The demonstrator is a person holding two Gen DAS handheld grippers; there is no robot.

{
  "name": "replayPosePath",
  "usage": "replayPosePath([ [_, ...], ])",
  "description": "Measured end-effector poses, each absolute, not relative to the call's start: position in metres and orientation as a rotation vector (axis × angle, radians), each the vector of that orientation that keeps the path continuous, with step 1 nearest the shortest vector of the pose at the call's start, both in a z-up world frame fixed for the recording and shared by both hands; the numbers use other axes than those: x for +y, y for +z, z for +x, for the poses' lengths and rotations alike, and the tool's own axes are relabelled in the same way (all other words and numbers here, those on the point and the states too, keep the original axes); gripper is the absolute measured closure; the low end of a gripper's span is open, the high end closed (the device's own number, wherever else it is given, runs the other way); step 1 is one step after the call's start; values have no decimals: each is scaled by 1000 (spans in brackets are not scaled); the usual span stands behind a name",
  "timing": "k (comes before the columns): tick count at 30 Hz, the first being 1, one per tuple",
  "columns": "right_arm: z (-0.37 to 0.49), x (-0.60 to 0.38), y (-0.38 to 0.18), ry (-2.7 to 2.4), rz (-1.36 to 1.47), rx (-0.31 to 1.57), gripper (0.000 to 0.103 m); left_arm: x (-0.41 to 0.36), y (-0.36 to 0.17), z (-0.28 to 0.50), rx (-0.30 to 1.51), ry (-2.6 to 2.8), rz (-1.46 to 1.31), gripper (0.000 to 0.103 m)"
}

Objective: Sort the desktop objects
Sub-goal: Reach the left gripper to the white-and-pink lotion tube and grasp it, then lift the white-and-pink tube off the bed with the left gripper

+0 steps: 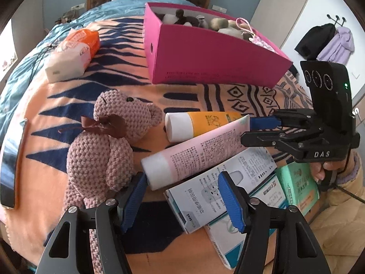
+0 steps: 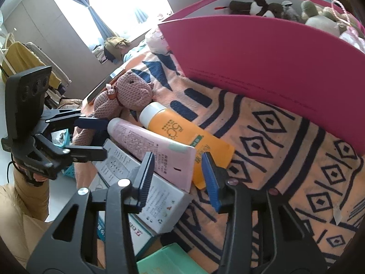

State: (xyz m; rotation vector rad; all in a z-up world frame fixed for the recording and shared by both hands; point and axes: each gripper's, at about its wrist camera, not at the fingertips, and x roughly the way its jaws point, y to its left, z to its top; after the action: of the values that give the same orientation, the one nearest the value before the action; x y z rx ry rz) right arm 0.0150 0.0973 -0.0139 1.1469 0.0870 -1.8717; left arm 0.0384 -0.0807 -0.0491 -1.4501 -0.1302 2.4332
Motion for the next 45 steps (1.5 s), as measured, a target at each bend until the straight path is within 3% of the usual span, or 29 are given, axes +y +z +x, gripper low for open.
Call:
replayPosePath([
  [5, 14, 98, -15, -1884, 1160, 94, 66, -85, -52, 37, -191, 2435, -1461, 48],
  [10, 11, 107, -17, -1904, 1181, 61, 66, -90, -57, 33, -232, 2437, -1489, 48],
  [12, 13, 108, -17, -1902, 1181, 68, 66, -90, -57, 32, -240, 2439, -1480, 65],
  [13, 14, 108, -17, -1901, 1179, 75, 66, -89, -56, 32, -240, 2438, -1470, 68],
  [45, 11, 142, 46, -2096, 959, 82, 68, -52, 4, 7, -168, 2549, -1259, 68],
])
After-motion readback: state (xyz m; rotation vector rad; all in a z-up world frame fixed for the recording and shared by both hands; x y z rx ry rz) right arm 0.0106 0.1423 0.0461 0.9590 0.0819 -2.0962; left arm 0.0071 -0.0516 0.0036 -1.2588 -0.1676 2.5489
